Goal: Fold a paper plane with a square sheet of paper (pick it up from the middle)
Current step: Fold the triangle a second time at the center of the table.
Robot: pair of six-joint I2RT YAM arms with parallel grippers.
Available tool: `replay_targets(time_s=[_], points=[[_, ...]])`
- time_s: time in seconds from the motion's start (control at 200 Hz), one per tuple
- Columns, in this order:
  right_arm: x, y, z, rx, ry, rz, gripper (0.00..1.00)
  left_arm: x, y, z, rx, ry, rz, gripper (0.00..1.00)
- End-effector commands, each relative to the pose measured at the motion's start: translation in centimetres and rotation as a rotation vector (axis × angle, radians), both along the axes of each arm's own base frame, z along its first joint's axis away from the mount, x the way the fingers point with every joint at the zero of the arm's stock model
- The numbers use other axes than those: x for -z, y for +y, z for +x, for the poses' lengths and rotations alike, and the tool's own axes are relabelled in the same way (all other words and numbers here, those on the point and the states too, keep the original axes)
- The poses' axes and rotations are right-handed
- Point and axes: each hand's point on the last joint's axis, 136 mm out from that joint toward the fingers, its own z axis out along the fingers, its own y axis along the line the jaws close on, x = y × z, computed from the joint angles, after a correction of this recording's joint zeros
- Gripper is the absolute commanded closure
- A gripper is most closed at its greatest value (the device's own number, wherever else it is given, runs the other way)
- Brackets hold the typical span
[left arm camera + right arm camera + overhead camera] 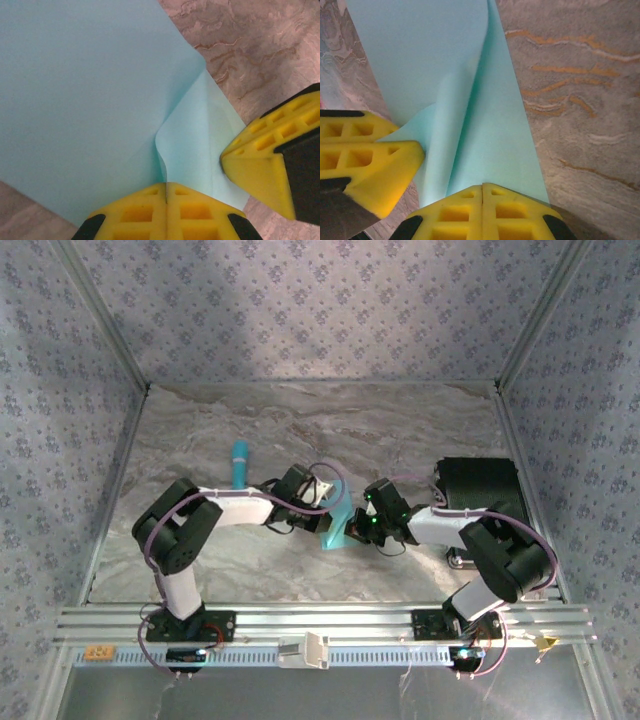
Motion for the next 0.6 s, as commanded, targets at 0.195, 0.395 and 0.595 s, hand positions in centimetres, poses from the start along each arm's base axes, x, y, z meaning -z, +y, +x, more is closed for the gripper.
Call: replay_targets(time_s=[0.195,0.395,0.595], points=[[2.01,-1.6,-1.05,0.012,0.061,-0.093,0.97,-1.12,-0.08,0.83,-0.022,-0.054,-0.027,0.98],[2.18,-1.67,-1.15,0.011,0.065,-0.098,0.97,-0.95,0.06,1.27,-0.008,-0.073,0.012,0.98],[2.27,-1.58,-1.09,0.011,0.068,-0.096,0.97,-0.74,0.51,1.42,-0.008,-0.09,0.041,0.98]])
